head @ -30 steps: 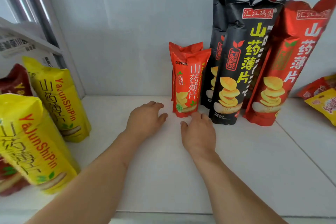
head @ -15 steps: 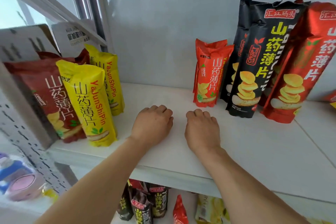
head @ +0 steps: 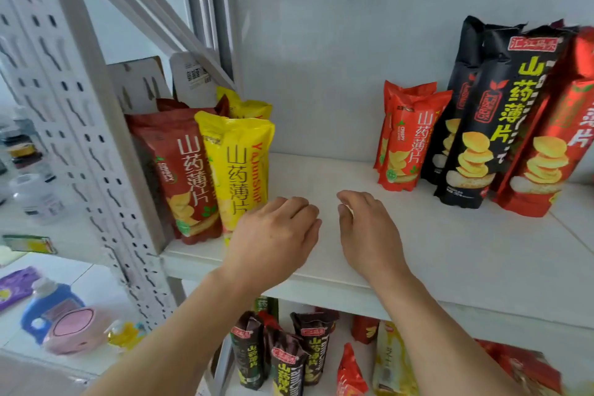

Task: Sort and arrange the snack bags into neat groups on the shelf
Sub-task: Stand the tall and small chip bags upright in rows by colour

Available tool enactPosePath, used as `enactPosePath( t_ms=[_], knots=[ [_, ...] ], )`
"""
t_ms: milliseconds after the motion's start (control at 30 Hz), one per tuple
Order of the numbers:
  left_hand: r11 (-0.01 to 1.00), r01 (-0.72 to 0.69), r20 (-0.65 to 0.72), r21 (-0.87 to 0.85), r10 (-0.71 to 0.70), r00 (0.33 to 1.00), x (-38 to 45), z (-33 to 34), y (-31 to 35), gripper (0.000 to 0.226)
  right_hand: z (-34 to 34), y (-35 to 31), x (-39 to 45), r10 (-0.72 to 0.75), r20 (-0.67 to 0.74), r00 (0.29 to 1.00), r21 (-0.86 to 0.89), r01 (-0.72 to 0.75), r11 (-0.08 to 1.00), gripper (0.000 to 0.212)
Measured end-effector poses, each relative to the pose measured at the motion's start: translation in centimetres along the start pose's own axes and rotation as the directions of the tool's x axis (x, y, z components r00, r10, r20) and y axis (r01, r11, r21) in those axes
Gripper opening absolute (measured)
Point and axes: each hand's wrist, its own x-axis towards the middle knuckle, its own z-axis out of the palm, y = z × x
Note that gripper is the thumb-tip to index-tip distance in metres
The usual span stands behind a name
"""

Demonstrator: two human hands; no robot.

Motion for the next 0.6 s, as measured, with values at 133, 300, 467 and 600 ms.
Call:
enactPosePath(
  t_ms=[133,300,467,600],
  knots=[
    [1.000,-0.001,-0.034,-0.017,0.000,0.999,-1.5,-3.6,-2.6,0.020,1.3,-4.6,-1.2,-0.005,0.029,1.000,0.130,0.001,0.992,0.035],
    [0.998,0.060,-0.094,-0.034,-0.063,0.994,-3.4,-6.7,-6.3,0.018,3.2,-10.1,-2.2,0.034,0.080,0.996,0.338,-0.059,0.939,0.037],
    [0.985,0.135,-0.159,-0.105,-0.151,0.976,-4.5,-8.3,-8.8,0.019,5.6,-13.2,-2.0,0.153,0.118,0.981,0.478,-0.191,0.857,0.075],
    [0.961,0.221,-0.157,-0.165,-0.247,0.956,-4.2,-8.4,-9.2,0.024,7.6,-13.0,-1.1,0.251,0.144,0.957,0.489,-0.289,0.823,0.102]
  ],
)
